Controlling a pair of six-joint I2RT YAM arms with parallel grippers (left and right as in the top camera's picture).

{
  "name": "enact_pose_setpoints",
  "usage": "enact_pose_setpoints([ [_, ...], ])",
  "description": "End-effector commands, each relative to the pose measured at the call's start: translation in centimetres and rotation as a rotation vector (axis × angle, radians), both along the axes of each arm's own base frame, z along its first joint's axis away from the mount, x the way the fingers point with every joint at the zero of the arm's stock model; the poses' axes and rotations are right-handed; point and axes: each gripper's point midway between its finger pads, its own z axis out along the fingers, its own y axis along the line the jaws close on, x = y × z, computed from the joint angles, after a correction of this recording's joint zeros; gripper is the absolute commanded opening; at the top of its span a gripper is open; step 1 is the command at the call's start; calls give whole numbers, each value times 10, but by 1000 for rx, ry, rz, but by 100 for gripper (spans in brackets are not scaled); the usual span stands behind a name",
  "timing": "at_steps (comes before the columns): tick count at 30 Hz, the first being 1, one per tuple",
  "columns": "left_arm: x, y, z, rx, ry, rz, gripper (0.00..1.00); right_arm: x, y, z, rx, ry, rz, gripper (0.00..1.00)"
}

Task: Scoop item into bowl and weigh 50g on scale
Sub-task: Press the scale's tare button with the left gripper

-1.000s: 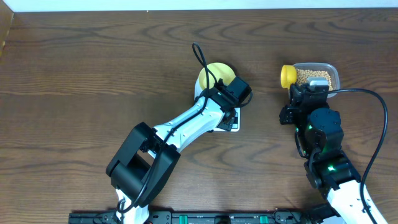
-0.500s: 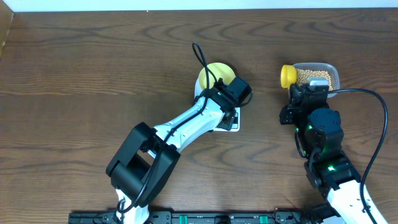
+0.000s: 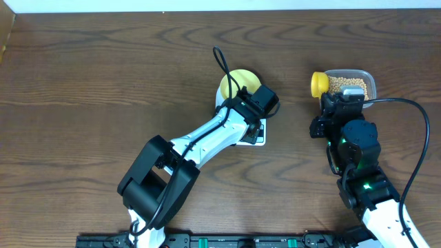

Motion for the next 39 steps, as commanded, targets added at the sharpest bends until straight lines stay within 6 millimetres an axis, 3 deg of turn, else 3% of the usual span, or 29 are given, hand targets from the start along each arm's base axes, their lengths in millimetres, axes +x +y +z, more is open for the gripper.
enact_pose_setpoints([
  [1,1,5,-3,16,-5,20,89,2,-1,7,-10,-15,-1,1],
  [39,0,6,-9,26,7,21,89,2,-1,7,-10,-15,-1,1],
])
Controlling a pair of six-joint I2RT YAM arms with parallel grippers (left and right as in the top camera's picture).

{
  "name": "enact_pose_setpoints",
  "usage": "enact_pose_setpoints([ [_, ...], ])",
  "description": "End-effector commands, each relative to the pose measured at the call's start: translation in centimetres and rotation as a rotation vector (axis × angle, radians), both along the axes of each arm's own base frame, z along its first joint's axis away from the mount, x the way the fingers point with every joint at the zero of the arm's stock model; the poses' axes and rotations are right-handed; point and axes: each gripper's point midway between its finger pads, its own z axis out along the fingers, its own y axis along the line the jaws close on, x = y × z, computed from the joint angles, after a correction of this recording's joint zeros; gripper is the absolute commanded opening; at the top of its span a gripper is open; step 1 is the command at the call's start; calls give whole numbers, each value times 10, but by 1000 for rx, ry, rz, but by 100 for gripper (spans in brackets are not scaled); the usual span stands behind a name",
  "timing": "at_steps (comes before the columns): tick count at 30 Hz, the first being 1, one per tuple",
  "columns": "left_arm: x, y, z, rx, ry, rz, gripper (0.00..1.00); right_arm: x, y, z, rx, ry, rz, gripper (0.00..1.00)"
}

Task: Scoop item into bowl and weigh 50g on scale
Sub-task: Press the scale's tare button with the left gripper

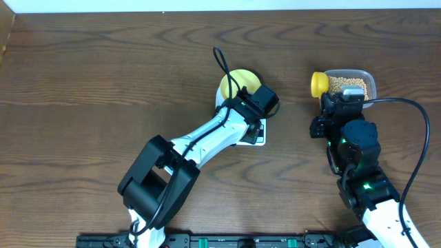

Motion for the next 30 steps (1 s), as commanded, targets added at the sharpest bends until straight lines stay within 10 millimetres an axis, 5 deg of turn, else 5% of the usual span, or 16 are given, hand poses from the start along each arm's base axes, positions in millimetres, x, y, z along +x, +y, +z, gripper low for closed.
enact_pose_setpoints([
  [1,0,6,-8,24,5,21,89,2,0,7,-10,-15,-1,1],
  [30,5,18,-13,34,21,51,89,2,0,8,-10,-16,-1,1],
])
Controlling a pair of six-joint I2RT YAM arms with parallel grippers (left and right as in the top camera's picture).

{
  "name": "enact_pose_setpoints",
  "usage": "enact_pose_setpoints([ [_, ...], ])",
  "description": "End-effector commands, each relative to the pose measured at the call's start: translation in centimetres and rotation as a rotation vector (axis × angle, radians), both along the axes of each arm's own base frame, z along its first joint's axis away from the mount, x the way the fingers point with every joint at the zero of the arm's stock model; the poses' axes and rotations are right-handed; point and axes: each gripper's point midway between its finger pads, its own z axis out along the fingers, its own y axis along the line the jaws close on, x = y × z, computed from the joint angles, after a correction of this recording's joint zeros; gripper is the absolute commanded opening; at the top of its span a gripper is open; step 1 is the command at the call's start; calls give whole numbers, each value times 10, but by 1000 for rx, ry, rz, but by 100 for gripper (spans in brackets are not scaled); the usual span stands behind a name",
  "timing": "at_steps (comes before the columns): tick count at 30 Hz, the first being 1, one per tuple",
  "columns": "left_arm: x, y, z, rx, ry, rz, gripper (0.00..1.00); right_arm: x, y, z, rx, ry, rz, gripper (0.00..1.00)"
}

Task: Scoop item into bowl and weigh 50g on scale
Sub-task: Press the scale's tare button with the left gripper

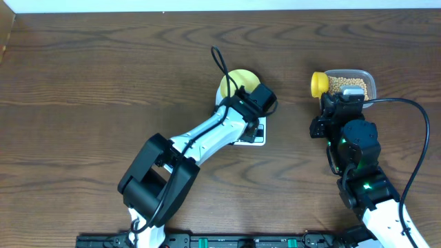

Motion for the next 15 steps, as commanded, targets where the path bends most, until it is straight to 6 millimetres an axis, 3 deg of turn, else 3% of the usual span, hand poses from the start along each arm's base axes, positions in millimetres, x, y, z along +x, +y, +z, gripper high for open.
enact_pose_setpoints([
  [1,0,9,-12,31,19,25,89,2,0,8,-10,-16,-1,1],
  [15,-6,1,-12,41,24,-28,89,2,2,7,-7,-15,11,1],
])
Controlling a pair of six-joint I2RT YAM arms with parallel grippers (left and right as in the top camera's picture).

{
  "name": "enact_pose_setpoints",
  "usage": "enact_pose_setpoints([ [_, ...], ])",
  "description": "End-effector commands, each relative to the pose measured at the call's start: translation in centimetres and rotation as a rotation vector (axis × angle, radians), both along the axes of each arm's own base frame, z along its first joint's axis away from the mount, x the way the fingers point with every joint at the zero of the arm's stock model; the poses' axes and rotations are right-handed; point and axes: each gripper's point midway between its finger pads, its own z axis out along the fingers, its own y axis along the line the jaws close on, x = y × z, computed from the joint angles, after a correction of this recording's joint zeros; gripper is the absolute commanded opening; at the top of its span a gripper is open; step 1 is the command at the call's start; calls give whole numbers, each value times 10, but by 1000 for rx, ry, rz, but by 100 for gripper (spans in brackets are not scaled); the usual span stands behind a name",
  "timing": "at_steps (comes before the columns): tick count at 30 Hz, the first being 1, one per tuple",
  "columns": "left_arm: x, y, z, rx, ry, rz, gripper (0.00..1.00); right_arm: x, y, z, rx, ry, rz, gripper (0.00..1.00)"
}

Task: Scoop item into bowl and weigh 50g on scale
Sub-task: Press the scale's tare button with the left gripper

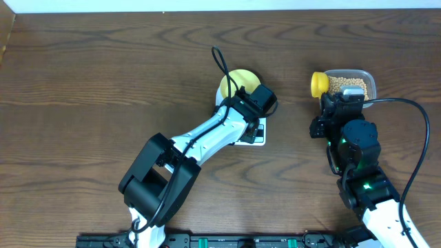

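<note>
A yellow bowl (236,80) sits on the white scale (255,137) at mid-table. Most of both is covered by my left arm, whose gripper (256,100) hangs over the bowl's near right rim. Its fingers are hidden under the wrist, so their state does not show. At the back right stands a clear container of beige grains (351,84), with a yellow scoop (318,83) at its left end. My right gripper (342,101) is at the container's near edge, close to the scoop, its fingers hidden from above.
Dark wooden table (103,83) all around. Cables run from both wrists; the right arm's cable loops out to the right (422,131). A rail (227,241) lies along the front edge.
My left wrist stood over the bowl and scale, and the right gripper at the grain container beside the scoop. By 0.5 s ago the left wrist had shifted slightly to the left. The right arm, scoop, bowl and container have kept their places throughout.
</note>
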Motion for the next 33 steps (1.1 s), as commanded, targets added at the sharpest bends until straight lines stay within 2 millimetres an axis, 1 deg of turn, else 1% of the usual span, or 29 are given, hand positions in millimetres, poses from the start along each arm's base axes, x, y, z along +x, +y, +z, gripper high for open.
enact_pose_setpoints([
  [1,-3,5,-11,37,20,-12,89,2,2,8,-6,-15,14,1],
  [18,-2,3,-11,30,18,-12,89,2,5,8,-1,-18,27,1],
  [25,-4,5,-22,48,40,-12,89,2,5,8,-1,-18,27,1],
  [33,-4,5,-22,49,40,-13,89,2,5,8,-1,-18,27,1],
])
